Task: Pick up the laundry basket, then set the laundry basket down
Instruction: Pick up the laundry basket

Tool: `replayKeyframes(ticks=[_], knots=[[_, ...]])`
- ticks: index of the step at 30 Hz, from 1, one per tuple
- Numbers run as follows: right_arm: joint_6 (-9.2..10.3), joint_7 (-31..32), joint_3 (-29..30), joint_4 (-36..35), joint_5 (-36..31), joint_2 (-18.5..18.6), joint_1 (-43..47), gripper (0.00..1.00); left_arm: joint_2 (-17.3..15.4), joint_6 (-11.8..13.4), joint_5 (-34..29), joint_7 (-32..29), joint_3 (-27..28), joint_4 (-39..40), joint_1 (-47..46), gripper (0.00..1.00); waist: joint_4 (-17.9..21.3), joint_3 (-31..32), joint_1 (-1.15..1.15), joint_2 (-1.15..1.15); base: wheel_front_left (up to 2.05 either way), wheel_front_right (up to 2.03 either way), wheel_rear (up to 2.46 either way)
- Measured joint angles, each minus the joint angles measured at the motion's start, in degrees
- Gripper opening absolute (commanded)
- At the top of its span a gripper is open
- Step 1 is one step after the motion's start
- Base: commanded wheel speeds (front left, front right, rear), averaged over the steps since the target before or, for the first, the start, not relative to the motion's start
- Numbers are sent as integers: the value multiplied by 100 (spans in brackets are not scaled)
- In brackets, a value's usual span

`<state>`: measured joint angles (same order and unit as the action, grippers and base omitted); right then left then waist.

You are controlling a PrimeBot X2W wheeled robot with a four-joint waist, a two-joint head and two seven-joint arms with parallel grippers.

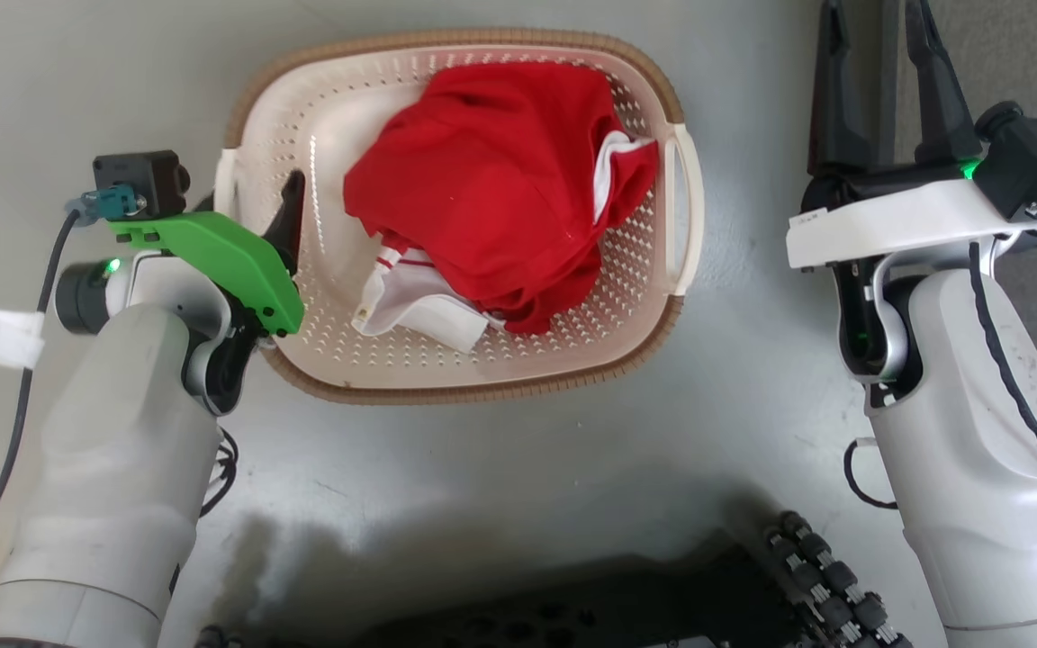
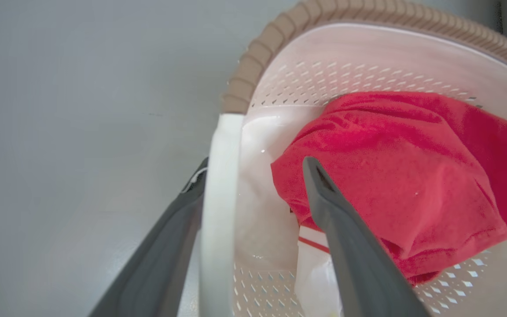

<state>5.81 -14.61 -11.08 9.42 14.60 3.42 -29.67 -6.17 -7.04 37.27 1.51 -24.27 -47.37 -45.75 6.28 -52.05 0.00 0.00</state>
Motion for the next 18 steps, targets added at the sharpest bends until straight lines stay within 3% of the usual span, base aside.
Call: replayKeyframes(ticks=[13, 18], knots=[[-26, 0, 264, 332, -57, 7, 300, 100, -87, -2, -631, 1191, -348, 417, 33, 100, -196, 683, 0, 0, 0, 0, 0], [-74, 0, 360, 417, -57, 3, 454, 100, -92, -2, -731, 1268, -371, 589, 304, 100, -294, 1131, 0, 0, 0, 0, 0]])
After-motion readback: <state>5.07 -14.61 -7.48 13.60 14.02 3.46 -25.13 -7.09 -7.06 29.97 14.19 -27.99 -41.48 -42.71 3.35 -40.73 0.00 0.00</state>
